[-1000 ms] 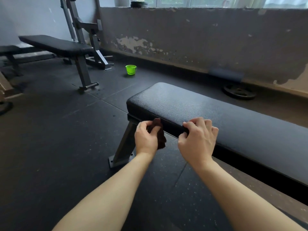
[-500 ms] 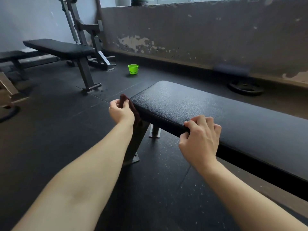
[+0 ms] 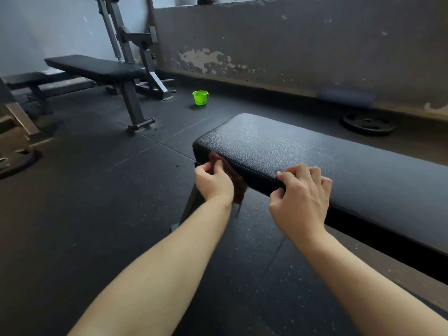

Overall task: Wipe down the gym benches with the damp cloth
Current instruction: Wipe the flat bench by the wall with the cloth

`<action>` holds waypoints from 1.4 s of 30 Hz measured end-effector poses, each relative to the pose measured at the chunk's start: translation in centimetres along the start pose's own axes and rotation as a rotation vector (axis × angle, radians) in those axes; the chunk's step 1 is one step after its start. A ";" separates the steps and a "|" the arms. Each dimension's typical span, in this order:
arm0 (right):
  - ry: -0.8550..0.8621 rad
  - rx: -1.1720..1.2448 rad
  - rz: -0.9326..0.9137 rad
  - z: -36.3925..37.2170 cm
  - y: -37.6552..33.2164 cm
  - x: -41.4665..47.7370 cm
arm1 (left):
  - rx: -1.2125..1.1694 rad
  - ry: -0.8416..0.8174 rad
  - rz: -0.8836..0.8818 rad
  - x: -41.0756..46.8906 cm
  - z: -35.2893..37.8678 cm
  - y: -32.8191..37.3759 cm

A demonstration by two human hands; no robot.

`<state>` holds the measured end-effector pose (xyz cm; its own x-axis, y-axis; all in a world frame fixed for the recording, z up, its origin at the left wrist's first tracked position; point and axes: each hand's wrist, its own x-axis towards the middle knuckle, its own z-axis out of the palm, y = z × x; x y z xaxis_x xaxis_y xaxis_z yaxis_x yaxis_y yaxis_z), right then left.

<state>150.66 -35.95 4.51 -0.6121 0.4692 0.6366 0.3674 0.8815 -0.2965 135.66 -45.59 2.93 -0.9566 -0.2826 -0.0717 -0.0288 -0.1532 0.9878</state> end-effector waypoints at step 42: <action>-0.024 0.002 -0.023 0.0 0.1 -0.1 | 0.052 -0.105 -0.010 -5.5 1.0 -0.8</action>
<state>150.76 -35.90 4.47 -0.6372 0.4496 0.6259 0.3515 0.8924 -0.2831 140.63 -42.96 2.69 -0.9813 -0.1797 -0.0694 -0.0508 -0.1057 0.9931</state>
